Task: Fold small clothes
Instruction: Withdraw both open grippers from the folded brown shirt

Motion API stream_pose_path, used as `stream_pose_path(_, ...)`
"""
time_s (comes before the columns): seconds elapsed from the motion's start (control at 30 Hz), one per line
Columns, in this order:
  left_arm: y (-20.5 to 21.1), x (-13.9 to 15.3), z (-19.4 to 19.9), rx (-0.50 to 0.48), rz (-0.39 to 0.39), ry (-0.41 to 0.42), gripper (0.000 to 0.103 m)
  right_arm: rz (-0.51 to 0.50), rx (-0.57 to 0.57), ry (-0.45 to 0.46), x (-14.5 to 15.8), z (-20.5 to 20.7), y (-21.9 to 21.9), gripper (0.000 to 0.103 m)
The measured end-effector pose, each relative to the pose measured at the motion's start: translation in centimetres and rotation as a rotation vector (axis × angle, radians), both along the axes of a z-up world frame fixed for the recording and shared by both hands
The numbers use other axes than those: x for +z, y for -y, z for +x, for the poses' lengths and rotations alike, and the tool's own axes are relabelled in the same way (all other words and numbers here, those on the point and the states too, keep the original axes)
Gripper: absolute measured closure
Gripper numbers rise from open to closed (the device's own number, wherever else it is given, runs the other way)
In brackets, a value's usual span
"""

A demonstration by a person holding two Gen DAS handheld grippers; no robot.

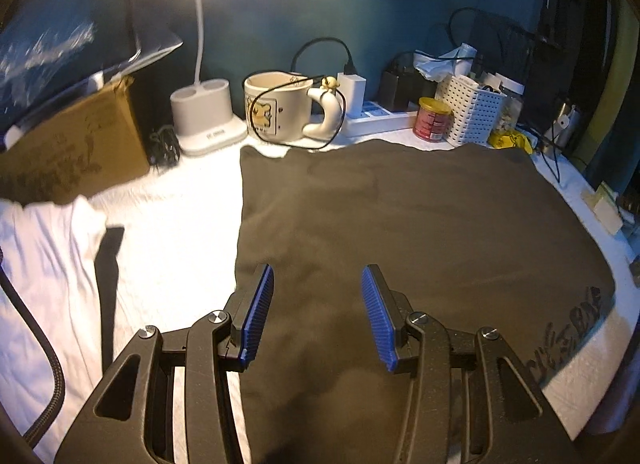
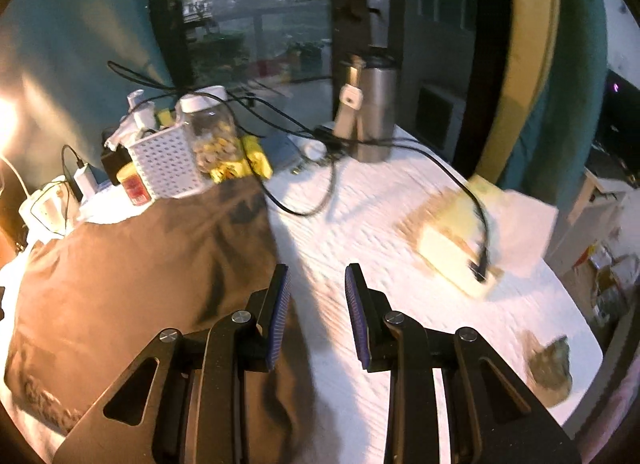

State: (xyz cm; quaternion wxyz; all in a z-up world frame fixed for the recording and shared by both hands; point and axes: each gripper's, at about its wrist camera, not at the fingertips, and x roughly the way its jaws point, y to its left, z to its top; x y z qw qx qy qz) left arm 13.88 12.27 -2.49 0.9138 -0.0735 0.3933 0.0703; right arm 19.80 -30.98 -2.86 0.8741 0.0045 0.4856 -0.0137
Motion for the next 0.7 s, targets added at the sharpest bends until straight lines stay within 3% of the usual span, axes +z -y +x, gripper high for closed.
stream_pose_path(0.3,0.8,-1.0,-3.1,0.051,-0.074,-0.028,0.057,0.054,0.018,-0.071,-2.0,-4.3,2.6,0.073)
stream_pose_path(0.7,0.3,-2.5,-7.6,0.109,-0.033,-0.101,0.057,0.149,0.074,-0.152,-4.4,-7.7,1.6,0.073)
